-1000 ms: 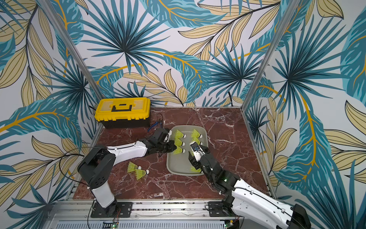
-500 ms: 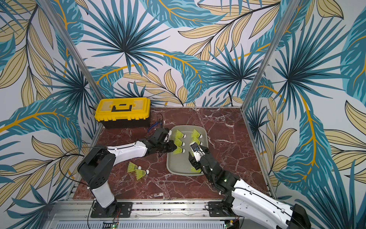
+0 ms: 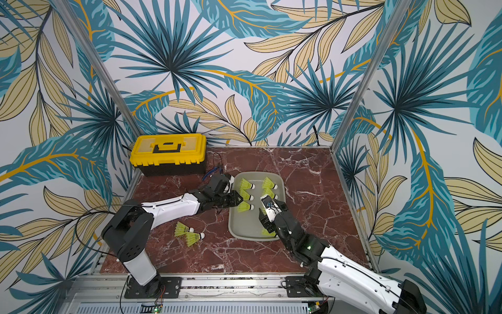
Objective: Put the shuttlecocks into the storage box
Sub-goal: Place the shuttlecock in the storage box.
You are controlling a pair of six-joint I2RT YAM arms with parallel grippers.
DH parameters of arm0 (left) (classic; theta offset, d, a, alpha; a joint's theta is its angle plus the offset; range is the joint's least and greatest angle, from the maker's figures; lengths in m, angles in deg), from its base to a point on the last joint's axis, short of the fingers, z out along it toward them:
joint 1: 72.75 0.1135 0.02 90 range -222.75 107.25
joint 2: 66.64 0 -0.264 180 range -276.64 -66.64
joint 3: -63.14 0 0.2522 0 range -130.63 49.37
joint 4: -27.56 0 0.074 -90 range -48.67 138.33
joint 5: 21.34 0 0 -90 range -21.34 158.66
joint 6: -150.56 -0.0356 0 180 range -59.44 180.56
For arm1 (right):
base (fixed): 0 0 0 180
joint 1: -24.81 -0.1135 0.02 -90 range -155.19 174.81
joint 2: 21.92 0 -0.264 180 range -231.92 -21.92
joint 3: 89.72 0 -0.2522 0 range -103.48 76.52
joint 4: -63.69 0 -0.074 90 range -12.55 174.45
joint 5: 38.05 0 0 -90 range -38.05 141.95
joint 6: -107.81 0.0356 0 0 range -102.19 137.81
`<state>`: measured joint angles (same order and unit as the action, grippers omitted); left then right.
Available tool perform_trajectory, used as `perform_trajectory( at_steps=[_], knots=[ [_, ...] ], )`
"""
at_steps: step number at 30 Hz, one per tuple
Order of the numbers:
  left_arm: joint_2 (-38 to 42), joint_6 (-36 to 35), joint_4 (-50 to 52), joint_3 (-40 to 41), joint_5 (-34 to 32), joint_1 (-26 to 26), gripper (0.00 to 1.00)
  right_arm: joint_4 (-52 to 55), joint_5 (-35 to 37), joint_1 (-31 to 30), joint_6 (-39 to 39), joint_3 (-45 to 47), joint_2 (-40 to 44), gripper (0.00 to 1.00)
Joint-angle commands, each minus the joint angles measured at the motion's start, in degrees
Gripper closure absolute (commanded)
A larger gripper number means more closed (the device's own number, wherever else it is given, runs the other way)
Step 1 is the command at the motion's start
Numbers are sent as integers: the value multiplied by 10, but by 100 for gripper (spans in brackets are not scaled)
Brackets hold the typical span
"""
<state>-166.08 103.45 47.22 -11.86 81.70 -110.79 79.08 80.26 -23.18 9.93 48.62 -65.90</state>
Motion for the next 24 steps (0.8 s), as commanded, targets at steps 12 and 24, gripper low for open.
perform_trajectory(
  at_steps=[12,24],
  knots=[
    [99,-35,64,10,-81,2,61,-6,12,1,7,14,4,30],
    [254,-34,160,86,-247,9,50,-17,10,1,4,11,-8,30]
  ],
)
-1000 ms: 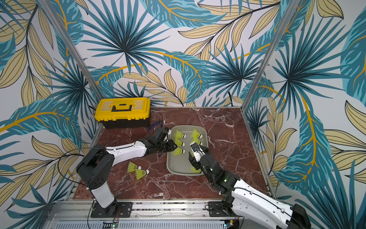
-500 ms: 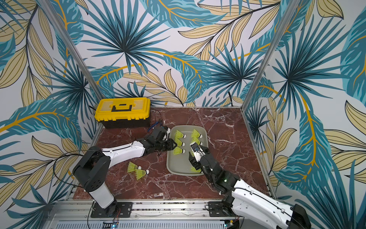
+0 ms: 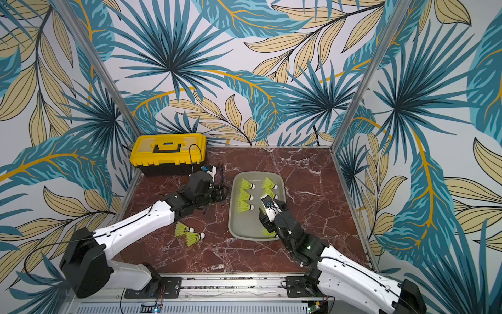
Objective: Put the shuttlecocks into the storage box
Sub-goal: Place the shuttlecock in the storage box, then pick up the shuttlecock at the center of the board.
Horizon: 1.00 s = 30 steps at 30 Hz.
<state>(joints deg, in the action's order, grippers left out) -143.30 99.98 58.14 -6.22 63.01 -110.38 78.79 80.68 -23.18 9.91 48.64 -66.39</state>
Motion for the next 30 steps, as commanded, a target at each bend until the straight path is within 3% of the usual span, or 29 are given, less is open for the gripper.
perform_trajectory(
  at_steps=[1,8,15,23,30],
  knots=[
    [40,7,62,37,-74,7,49,-15,5,2,3,11,-5,30],
    [145,58,133,99,-136,19,42,-21,3,1,3,9,-15,30],
    [246,118,186,165,-157,22,35,-31,-2,0,4,9,-24,30],
    [300,190,265,189,-126,23,32,-38,-7,1,7,8,-36,30],
    [312,236,260,236,-57,23,32,-40,-8,1,10,9,-37,30]
  ],
)
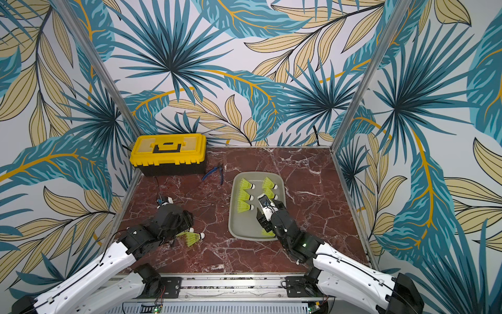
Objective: Put the shuttlecocks into the storage box
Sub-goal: Pick up the shuttlecock at the center of the board.
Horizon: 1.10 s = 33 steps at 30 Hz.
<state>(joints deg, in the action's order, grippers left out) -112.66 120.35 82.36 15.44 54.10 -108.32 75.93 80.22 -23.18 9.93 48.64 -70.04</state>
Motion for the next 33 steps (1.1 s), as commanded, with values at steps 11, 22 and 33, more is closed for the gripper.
perform_trajectory(
  at_steps=[11,22,33],
  knots=[
    [6,54,-40,76,64,3,39,-11,-6,2,14,8,-1,30],
    [5,58,-81,102,76,4,70,-9,-7,0,13,5,-6,30],
    [7,39,-128,94,99,4,100,-9,-10,1,12,1,-8,30]
  ],
)
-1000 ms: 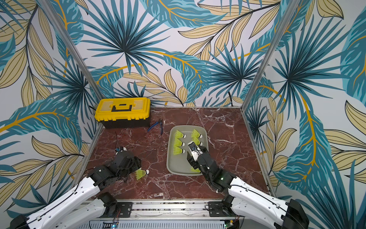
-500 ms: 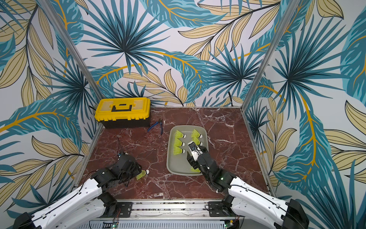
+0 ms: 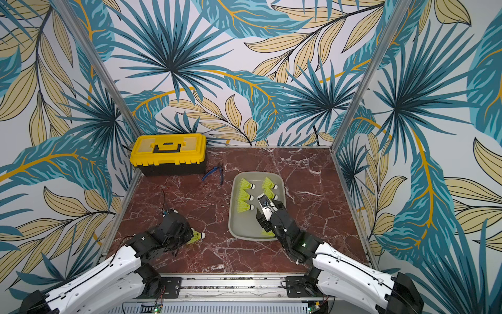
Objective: Put the shuttlecocks into the storage box
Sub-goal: Pick up the shuttlecock at the center of the board.
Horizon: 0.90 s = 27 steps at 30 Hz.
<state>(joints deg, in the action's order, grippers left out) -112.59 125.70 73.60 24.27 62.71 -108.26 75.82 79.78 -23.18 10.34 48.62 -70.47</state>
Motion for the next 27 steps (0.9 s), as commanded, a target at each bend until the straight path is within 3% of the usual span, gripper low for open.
perform_trajectory(
  at_steps=[1,12,27],
  knots=[
    [5,-23,-63,6,22,4,100,-7,-8,1,6,0,-5,30],
    [-77,-135,-148,-110,94,4,100,-17,-69,1,-15,-23,-44,30],
    [-202,-246,-144,-283,184,9,100,-58,-181,1,-54,-92,-172,30]
  ],
)
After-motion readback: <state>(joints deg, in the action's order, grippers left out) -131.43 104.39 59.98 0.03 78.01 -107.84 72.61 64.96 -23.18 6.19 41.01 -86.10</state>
